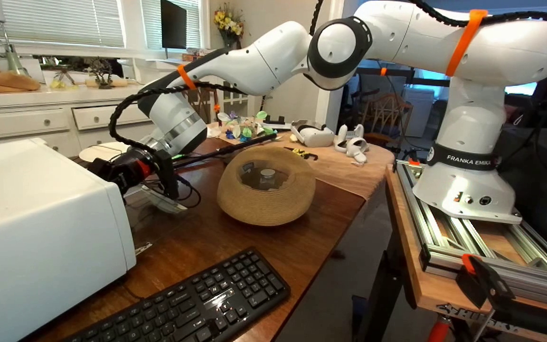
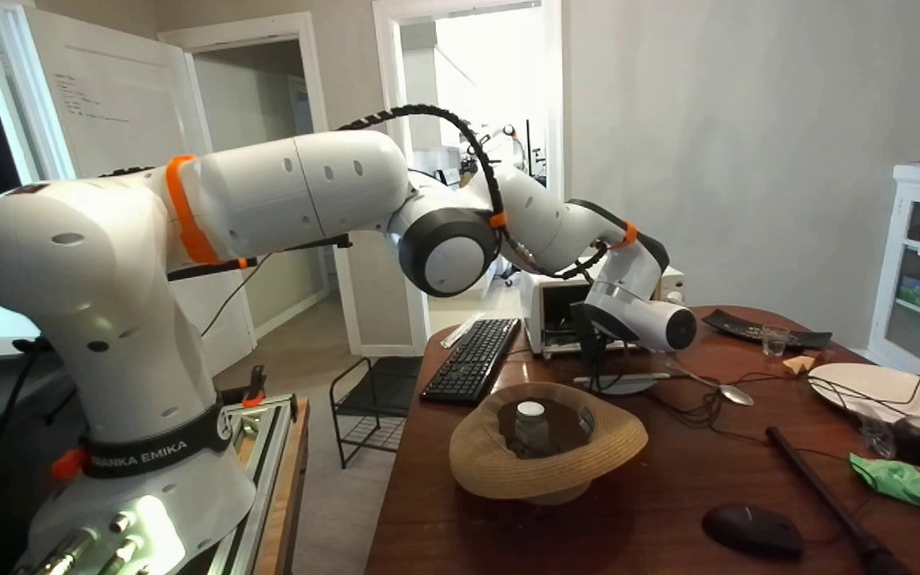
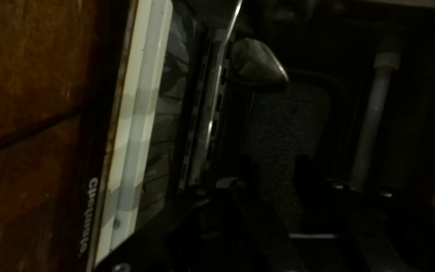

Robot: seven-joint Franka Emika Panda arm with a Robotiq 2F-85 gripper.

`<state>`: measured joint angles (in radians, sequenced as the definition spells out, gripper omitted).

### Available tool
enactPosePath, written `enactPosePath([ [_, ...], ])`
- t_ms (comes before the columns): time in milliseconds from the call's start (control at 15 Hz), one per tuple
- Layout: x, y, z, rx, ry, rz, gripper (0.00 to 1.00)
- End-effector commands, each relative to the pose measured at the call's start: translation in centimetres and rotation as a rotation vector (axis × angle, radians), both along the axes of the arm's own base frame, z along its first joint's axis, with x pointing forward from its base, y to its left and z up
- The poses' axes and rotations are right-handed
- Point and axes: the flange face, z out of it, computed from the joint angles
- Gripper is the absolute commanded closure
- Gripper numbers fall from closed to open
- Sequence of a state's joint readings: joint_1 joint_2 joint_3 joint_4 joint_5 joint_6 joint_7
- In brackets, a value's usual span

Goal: Remove the black pot from the microwave and put it on the white plate

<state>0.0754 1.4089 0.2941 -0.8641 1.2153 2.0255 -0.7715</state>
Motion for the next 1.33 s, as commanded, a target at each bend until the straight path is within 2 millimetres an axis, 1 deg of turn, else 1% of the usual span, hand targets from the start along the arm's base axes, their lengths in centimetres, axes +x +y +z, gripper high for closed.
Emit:
enactPosePath([
  [0,0.6,1.2,-0.9,0.025,-0.039,-0.031,0.68],
  [67,0.7,1.2,-0.9,0.027,-0.042,-0.033,0.67],
  [267,0.8,1.5,-1.1,0.037,-0.039,-0.039,0.72],
  [400,0.6,1.9,-1.4,0.035,-0.022,-0.035,0.72],
  [533,0.4,2.5,-1.6,0.028,-0.009,-0.028,0.75],
  [600,0.3,2.8,-1.5,0.023,-0.004,-0.026,0.73],
  [667,-0.2,3.1,-1.2,0.016,0.004,-0.02,0.74],
  [733,-0.3,3.5,-1.2,0.015,0.006,-0.013,0.7],
  [800,-0.5,3.9,-1.4,0.011,0.006,-0.008,0.7],
  [867,-0.6,4.4,-1.4,0.004,0.001,-0.002,0.67],
  [1000,-0.6,4.8,-1.2,-0.004,-0.008,-0.001,0.7],
  [1067,-0.6,4.9,-1.2,-0.012,-0.013,-0.005,0.72],
  [1133,-0.6,5.1,-1.2,-0.018,-0.02,-0.007,0.8],
  [1267,-0.6,5.3,-1.4,-0.027,-0.025,-0.011,1.0],
])
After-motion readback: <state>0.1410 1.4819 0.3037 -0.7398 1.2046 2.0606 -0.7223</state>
